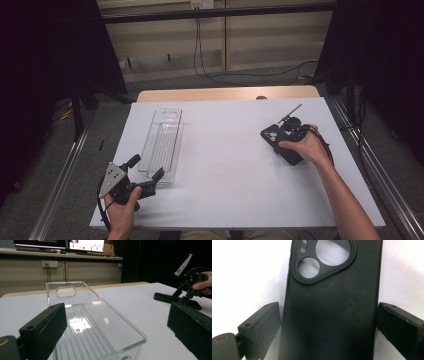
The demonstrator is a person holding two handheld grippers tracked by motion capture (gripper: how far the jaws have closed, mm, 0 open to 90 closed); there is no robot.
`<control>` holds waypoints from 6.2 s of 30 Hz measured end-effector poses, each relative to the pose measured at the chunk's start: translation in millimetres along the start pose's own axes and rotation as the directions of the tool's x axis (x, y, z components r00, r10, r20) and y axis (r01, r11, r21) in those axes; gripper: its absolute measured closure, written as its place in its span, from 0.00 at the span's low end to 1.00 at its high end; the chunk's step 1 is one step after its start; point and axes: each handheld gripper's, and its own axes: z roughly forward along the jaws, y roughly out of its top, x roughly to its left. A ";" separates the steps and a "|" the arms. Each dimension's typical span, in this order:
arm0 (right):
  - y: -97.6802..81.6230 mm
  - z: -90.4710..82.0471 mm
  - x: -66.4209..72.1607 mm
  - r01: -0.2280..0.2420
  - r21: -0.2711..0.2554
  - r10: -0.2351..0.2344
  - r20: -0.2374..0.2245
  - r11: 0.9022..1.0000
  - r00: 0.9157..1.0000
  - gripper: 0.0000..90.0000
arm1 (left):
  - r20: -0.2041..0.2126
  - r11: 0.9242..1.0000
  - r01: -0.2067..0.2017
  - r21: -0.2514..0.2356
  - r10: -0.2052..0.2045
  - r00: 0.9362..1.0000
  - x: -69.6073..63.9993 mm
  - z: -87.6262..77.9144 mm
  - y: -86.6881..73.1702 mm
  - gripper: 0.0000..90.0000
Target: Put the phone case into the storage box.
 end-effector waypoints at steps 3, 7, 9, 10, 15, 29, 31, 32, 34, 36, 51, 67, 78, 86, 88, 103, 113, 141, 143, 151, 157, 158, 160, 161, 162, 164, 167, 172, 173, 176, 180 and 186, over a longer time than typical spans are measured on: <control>-0.3 0.7 0.8 0.000 -0.007 0.000 0.003 1.000 1.000 0.06 | 0.001 1.000 0.002 0.000 -0.002 1.000 0.1 0.1 0.0 0.03; -0.6 -1.6 -0.3 0.015 0.003 -0.015 0.003 1.000 1.000 0.11 | -0.004 1.000 0.007 -0.002 -0.007 1.000 -0.3 -0.5 0.0 0.03; -0.8 -1.3 -0.7 0.010 -0.011 -0.010 0.009 1.000 1.000 0.12 | -0.004 1.000 0.006 -0.002 -0.006 1.000 -0.1 -0.4 -0.1 0.03; -0.5 -1.1 -0.8 0.014 -0.013 -0.014 0.010 1.000 1.000 0.13 | -0.002 1.000 0.003 -0.001 -0.003 1.000 0.3 -0.4 0.0 0.03; 1.0 -3.0 0.7 0.012 0.004 -0.013 0.014 1.000 1.000 0.15 | -0.002 1.000 0.002 -0.002 -0.002 1.000 0.6 -0.6 0.3 0.03; -1.0 -9.7 5.7 0.020 -0.031 -0.019 0.015 0.999 1.000 0.16 | -0.010 1.000 0.009 -0.006 -0.009 1.000 1.0 -0.5 0.1 0.03; -1.6 -12.9 5.6 0.016 -0.053 -0.015 0.013 0.998 1.000 0.16 | -0.006 1.000 0.008 -0.005 -0.008 1.000 0.8 -0.8 0.2 0.03; -1.8 -14.4 6.2 0.010 -0.058 -0.010 0.011 0.998 1.000 0.16 | -0.006 1.000 0.007 -0.005 -0.007 1.000 0.8 -0.8 0.2 0.03; -3.1 -16.8 6.4 0.010 -0.078 -0.009 0.015 0.997 1.000 0.16 | -0.009 1.000 0.010 -0.008 -0.010 1.000 0.7 -0.6 0.2 0.03; -4.2 -19.2 6.9 0.013 -0.100 -0.011 0.012 0.995 1.000 0.16 | -0.008 1.000 0.008 -0.004 -0.008 1.000 1.2 -0.8 0.1 0.03; -17.0 -31.7 11.0 0.000 -0.217 -0.002 -0.006 0.976 1.000 0.16 | -0.003 1.000 0.009 -0.005 -0.009 1.000 0.4 -0.2 0.3 0.03; -37.3 -40.5 5.5 -0.047 -0.442 0.056 0.006 0.896 0.998 0.16 | -0.010 1.000 0.008 -0.001 -0.008 1.000 -0.3 2.6 0.7 0.03; -48.1 -36.0 8.0 -0.066 -0.557 0.069 -0.015 0.828 0.998 0.16 | -0.010 1.000 0.014 -0.007 -0.014 1.000 0.6 1.6 0.8 0.03; -57.3 -35.3 6.7 -0.087 -0.625 0.111 0.000 0.776 0.994 0.16 | -0.002 1.000 0.010 -0.006 -0.010 1.000 0.3 1.4 1.0 0.03; -59.2 -35.7 7.5 -0.091 -0.644 0.105 -0.016 0.759 0.994 0.16 | -0.001 1.000 0.010 -0.007 -0.010 1.000 0.4 1.3 1.1 0.03; -69.5 -44.3 24.0 -0.069 -0.754 0.002 -0.090 0.653 0.996 0.16 | 0.029 1.000 0.022 -0.003 -0.022 0.999 -1.1 0.4 3.3 0.04; -77.9 -47.7 46.0 -0.042 -0.778 -0.076 -0.115 0.627 0.990 0.16 | 0.040 1.000 0.012 0.011 -0.013 0.999 -1.0 0.9 3.3 0.03; -86.9 -46.6 98.1 0.005 -0.797 -0.238 -0.174 0.604 0.956 0.15 | 0.090 0.999 0.003 0.041 -0.007 0.996 -14.1 9.7 7.7 0.04; -86.3 -46.3 101.5 0.012 -0.799 -0.250 -0.173 0.601 0.953 0.15 | 0.107 0.998 -0.019 0.056 0.013 0.994 -14.7 10.7 9.2 0.04; -83.3 -45.6 113.0 0.023 -0.800 -0.285 -0.187 0.599 0.940 0.15 | 0.130 0.999 -0.010 0.051 0.003 0.992 -19.6 15.9 9.5 0.06; -80.0 -42.7 123.0 0.032 -0.794 -0.310 -0.200 0.607 0.929 0.15 | 0.158 0.997 -0.044 0.068 0.033 0.987 -23.3 18.8 9.4 0.07; -79.6 -42.7 124.1 0.036 -0.793 -0.315 -0.200 0.608 0.928 0.15 | 0.178 0.997 -0.032 0.064 0.020 0.984 -24.7 19.9 9.8 0.06; -78.9 -42.3 126.3 0.040 -0.795 -0.321 -0.198 0.606 0.926 0.15 | 0.200 0.996 -0.041 0.074 0.026 0.980 -25.9 20.7 10.5 0.06; -78.6 -42.3 127.4 0.036 -0.794 -0.322 -0.204 0.606 0.924 0.15 | 0.216 0.996 -0.042 0.079 0.024 0.976 -26.4 20.8 10.6 0.06; -78.5 -42.5 128.3 0.039 -0.793 -0.325 -0.203 0.608 0.924 0.15 | 0.226 0.996 -0.045 0.082 0.025 0.974 -27.6 21.7 11.0 0.06; -78.3 -42.8 129.9 0.039 -0.796 -0.327 -0.203 0.605 0.923 0.15 | 0.240 0.996 -0.041 0.081 0.021 0.971 -29.7 22.9 11.6 0.06; -77.9 -43.0 132.5 0.050 -0.796 -0.339 -0.199 0.603 0.919 0.15 | 0.256 0.995 -0.034 0.092 0.009 0.967 -33.0 25.6 13.7 0.06; -76.9 -43.0 135.2 0.054 -0.796 -0.349 -0.202 0.603 0.915 0.15 | 0.317 0.990 -0.092 0.108 0.053 0.947 -41.3 33.3 17.3 0.05; -76.7 -43.2 135.5 0.059 -0.797 -0.356 -0.201 0.601 0.913 0.15 | 0.314 0.991 -0.089 0.098 0.054 0.948 -44.4 35.2 18.9 0.05; -75.0 -44.0 138.4 0.067 -0.796 -0.366 -0.201 0.601 0.909 0.15 | 0.338 0.994 -0.071 0.081 0.040 0.940 -48.6 38.3 22.9 0.04; -68.2 -46.4 142.9 0.085 -0.797 -0.383 -0.191 0.598 0.904 0.15 | 0.396 0.994 -0.077 0.074 0.041 0.917 -58.3 50.8 33.2 0.03; -58.2 -50.3 146.8 0.118 -0.793 -0.407 -0.173 0.598 0.897 0.15 | 0.469 0.993 -0.080 0.081 0.033 0.883 -65.6 68.4 42.4 0.03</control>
